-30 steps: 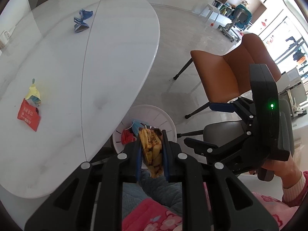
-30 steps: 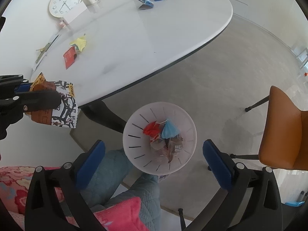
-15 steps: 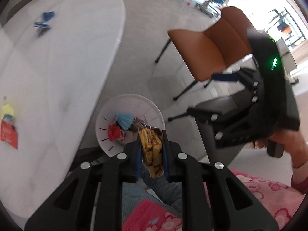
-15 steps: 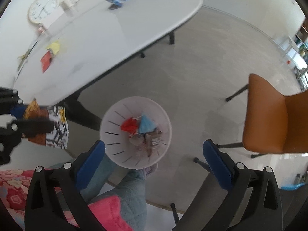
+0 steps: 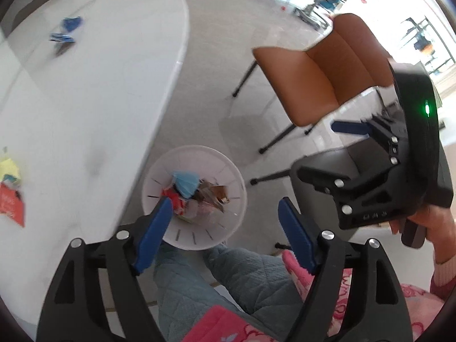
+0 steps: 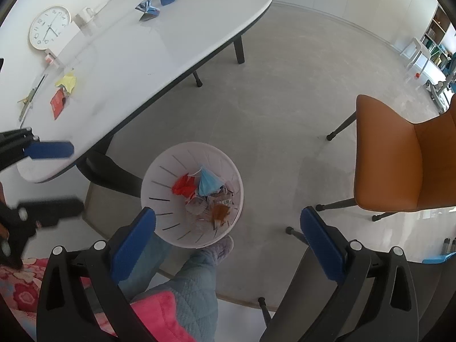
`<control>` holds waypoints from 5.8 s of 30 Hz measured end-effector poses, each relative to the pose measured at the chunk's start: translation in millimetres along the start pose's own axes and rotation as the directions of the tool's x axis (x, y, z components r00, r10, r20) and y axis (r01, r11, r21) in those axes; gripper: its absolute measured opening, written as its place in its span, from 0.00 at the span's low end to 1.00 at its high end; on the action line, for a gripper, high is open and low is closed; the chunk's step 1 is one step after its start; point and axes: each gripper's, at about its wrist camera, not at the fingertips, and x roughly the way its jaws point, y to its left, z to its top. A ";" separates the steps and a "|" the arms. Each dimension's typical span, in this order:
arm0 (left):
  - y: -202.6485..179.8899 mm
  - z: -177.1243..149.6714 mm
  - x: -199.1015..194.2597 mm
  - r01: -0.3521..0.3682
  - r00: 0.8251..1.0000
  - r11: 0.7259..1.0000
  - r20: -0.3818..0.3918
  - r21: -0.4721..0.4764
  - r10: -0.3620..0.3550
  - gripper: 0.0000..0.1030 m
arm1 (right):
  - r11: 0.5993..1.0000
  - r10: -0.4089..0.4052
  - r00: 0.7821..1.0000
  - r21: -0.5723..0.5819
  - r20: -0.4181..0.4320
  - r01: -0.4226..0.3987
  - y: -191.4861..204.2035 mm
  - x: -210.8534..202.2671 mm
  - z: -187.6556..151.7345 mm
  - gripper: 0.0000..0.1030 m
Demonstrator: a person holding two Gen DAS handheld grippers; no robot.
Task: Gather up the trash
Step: 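Move both tools back over the table toward the red packet and yellow-blue paper, then grasp the red packet with the left tool while the right tool grasps the yellow-blue paper, then carry packet and paper over the wastebasket and open both tools to drop them, then move both tools back over the table toward the blue wrapper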
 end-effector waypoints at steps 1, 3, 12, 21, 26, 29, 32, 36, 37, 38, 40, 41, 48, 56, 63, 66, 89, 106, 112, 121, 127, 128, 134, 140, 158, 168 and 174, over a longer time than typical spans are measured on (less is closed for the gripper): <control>7.5 -0.5 -9.0 -0.020 1.000 1.000 0.018 -0.022 0.020 0.73 | 1.000 0.006 1.000 -0.005 0.004 -0.006 3.1 -1.8 2.5 0.98; 21.8 -2.6 -23.5 -0.056 0.997 0.996 0.050 -0.062 0.059 0.78 | 1.000 0.015 1.000 -0.018 0.018 -0.015 8.5 -6.8 7.6 0.98; 141.5 -38.9 -85.1 -0.229 0.942 0.887 0.137 -0.402 0.306 0.85 | 0.983 0.092 0.993 -0.170 0.081 -0.077 73.2 -27.1 60.5 0.98; 243.8 -73.4 -82.7 -0.236 0.930 0.756 0.082 -0.611 0.357 0.85 | 0.938 0.179 0.982 -0.309 0.052 -0.155 177.2 9.6 141.4 0.98; 269.4 -83.6 -80.3 -0.218 0.939 0.746 0.073 -0.629 0.336 0.85 | 0.923 0.230 0.973 -0.323 0.028 -0.209 234.0 42.3 180.9 0.98; 282.4 -87.5 -79.0 -0.210 0.944 0.745 0.066 -0.633 0.323 0.85 | 0.909 0.248 0.969 -0.350 0.014 -0.227 270.3 63.0 196.8 0.98; 292.2 -89.7 -75.4 -0.191 0.954 0.753 0.063 -0.630 0.295 0.85 | 0.895 0.264 0.964 -0.369 -0.016 -0.251 300.9 83.6 207.4 0.98; 301.9 -88.9 -69.4 -0.172 0.962 0.766 0.061 -0.619 0.265 0.85 | 0.887 0.250 0.967 -0.388 -0.047 -0.249 330.0 107.3 216.4 0.88; 304.4 -89.0 -68.3 -0.167 0.964 0.767 0.062 -0.619 0.260 0.85 | 0.889 0.234 0.971 -0.391 -0.057 -0.238 335.6 115.2 218.6 0.86; 306.3 -87.7 -67.0 -0.163 0.965 0.768 0.062 -0.620 0.254 0.85 | 0.892 0.226 0.972 -0.388 -0.065 -0.233 337.4 119.8 219.9 0.85; 310.7 -85.3 -64.5 -0.150 0.969 0.767 0.061 -0.624 0.239 0.85 | 0.898 0.214 0.973 -0.373 -0.091 -0.233 339.9 131.9 222.7 0.73; 312.8 -83.8 -62.9 -0.140 0.971 0.765 0.062 -0.629 0.229 0.85 | 0.899 0.215 0.972 -0.368 -0.099 -0.236 339.2 135.5 222.7 0.69; 311.7 -69.3 -52.2 -0.126 0.975 0.753 0.060 -0.646 0.214 0.85 | 0.903 0.199 0.975 -0.367 -0.104 -0.223 317.8 136.2 216.5 0.28; 311.3 -48.1 -28.7 -0.153 0.972 0.661 0.010 -0.735 0.236 0.85 | 0.922 0.173 0.983 -0.341 -0.062 -0.184 266.5 106.2 216.6 0.28; 309.5 -32.0 -16.3 -0.206 0.956 0.590 -0.033 -0.781 0.291 0.74 | 0.927 0.172 0.983 -0.327 -0.060 -0.182 242.5 94.2 209.5 0.29; 307.9 -31.8 -11.7 -0.216 0.956 0.575 -0.049 -0.789 0.291 0.63 | 0.925 0.174 0.983 -0.331 -0.064 -0.185 241.5 93.4 208.1 0.29; 242.2 -21.9 -59.7 -0.252 0.938 0.751 0.037 -0.610 0.345 0.37 | 0.940 0.190 0.982 -0.291 0.012 -0.178 205.3 39.3 183.9 0.29; 80.8 5.0 -71.4 -0.102 0.983 0.963 0.126 -0.250 0.137 0.37 | 0.989 0.117 0.993 -0.092 0.028 -0.114 80.3 -19.4 50.7 0.30; 57.7 14.7 -52.0 -0.087 0.988 0.963 0.102 -0.255 0.117 0.37 | 0.987 0.133 0.991 -0.097 0.015 -0.131 62.9 -16.1 26.1 0.30; 46.8 7.8 -45.8 -0.108 0.987 0.958 0.085 -0.264 0.135 0.37 | 0.967 0.179 0.983 -0.182 -0.023 -0.181 74.4 1.0 17.6 0.31; 49.7 3.7 -43.4 -0.112 0.988 0.955 0.070 -0.275 0.136 0.37 | 0.963 0.193 0.981 -0.187 -0.025 -0.195 77.5 6.0 18.5 0.53; 48.6 2.3 -43.7 -0.113 0.988 0.955 0.070 -0.275 0.137 0.37 | 0.964 0.191 0.982 -0.186 -0.016 -0.190 76.6 2.9 18.9 0.55; 44.4 5.1 -40.3 -0.102 0.991 0.961 0.057 -0.258 0.121 0.38 | 0.984 0.129 0.991 -0.127 0.043 -0.123 55.2 -16.1 24.0 0.83; 30.8 13.4 -28.1 -0.075 0.996 0.977 0.031 -0.201 0.082 0.38 | 0.997 0.077 0.992 -0.025 0.095 -0.075 19.5 -33.4 28.4 0.91; 20.0 26.6 -14.1 -0.077 0.997 0.980 0.005 -0.184 0.079 0.77 | 0.996 0.052 0.993 0.063 0.105 -0.059 -10.3 -34.1 26.2 0.91; 56.1 22.0 -49.2 -0.135 0.984 0.944 0.068 -0.303 0.163 0.87 | 0.996 0.057 0.989 0.057 0.134 -0.065 -7.7 -43.8 34.8 0.98; 76.1 18.2 -69.5 -0.175 0.972 0.915 0.086 -0.364 0.220 0.88 | 0.996 0.059 0.987 0.052 0.148 -0.068 -4.8 -48.2 42.9 0.98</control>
